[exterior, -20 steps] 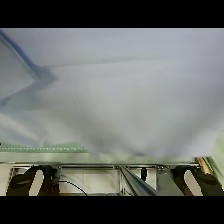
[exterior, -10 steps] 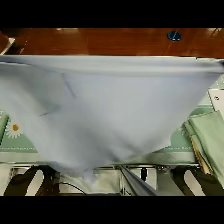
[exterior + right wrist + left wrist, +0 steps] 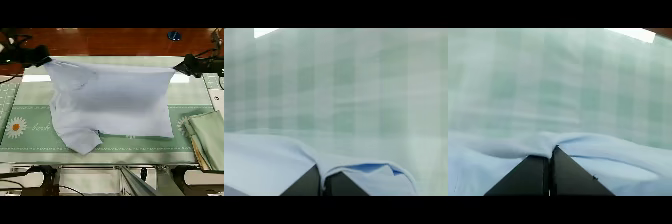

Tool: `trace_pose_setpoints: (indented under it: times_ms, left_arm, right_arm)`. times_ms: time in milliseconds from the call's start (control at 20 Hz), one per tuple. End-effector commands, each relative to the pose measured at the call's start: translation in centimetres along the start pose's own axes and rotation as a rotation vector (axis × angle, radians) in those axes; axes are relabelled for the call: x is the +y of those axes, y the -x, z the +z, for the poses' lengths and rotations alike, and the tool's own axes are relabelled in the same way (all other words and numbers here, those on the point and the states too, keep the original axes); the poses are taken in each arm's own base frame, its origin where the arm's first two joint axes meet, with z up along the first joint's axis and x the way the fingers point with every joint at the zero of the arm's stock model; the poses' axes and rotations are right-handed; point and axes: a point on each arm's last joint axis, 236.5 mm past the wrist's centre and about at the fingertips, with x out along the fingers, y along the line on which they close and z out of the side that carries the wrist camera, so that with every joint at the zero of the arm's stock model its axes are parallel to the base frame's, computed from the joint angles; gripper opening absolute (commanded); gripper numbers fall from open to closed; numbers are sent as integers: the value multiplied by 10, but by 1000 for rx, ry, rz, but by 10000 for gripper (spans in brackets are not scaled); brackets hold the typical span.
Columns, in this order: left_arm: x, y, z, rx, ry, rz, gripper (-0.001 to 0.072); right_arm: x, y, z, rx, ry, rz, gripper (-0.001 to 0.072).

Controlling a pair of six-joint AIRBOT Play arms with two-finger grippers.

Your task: Fold the shirts.

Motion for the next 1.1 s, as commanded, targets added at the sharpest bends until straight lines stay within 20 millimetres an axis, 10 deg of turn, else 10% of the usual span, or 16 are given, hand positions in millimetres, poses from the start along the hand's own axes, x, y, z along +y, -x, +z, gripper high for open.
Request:
trace_pose_setpoints:
  times_ms: [0, 250, 500, 1050]
  left_arm:
    - [6, -77, 0, 36, 118, -1, 20]
    - [13, -102, -29, 139, 157, 2, 21]
    - [20, -64, -48, 303, 62, -19, 21]
    - [53, -51, -176, 773, -77, 46, 21]
  right_arm:
    - [-38, -56, 30, 7, -97, 21, 18]
    - [-48, -76, 24, 86, -124, 39, 19]
    - [-35, -52, 8, 170, -104, 82, 19]
    - [-81, -44, -94, 551, -53, -130, 19]
